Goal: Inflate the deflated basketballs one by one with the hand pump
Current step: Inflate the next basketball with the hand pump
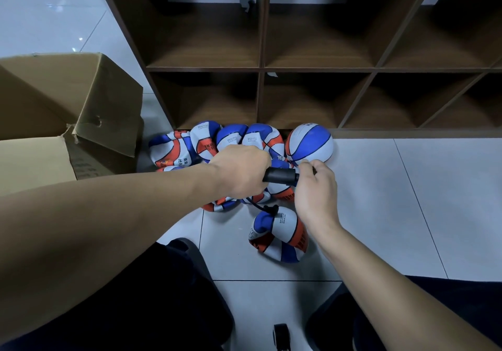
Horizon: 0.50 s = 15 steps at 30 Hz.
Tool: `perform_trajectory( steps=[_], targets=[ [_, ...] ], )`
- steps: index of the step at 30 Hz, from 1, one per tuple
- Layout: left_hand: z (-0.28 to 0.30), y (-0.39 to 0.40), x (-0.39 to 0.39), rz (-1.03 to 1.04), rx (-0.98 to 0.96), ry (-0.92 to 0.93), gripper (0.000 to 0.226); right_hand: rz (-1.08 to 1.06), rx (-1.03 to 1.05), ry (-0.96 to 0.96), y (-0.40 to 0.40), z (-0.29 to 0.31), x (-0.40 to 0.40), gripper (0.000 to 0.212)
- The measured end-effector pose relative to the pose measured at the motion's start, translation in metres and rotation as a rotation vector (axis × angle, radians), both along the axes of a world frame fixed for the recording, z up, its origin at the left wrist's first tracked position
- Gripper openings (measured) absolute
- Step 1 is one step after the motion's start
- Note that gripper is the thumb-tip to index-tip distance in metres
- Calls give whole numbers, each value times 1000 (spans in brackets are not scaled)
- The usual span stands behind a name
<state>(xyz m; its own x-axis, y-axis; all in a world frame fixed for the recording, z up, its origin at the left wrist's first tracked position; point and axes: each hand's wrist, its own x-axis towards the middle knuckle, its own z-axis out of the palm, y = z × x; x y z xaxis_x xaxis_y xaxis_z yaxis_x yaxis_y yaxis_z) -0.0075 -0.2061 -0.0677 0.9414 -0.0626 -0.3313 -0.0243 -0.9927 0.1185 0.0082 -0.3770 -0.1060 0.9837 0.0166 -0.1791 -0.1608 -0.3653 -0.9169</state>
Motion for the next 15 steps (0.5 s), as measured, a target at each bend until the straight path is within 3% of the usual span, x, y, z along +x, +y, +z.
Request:
perform_trajectory(
  steps=[9, 15],
  targets=[
    [-4, 2, 4, -1, -74, -57, 17, 77, -72, -12, -12, 9, 21, 35],
    [-7, 21, 0, 40, -42, 11, 27, -134, -51, 75, -56, 5, 45, 31]
  ],
)
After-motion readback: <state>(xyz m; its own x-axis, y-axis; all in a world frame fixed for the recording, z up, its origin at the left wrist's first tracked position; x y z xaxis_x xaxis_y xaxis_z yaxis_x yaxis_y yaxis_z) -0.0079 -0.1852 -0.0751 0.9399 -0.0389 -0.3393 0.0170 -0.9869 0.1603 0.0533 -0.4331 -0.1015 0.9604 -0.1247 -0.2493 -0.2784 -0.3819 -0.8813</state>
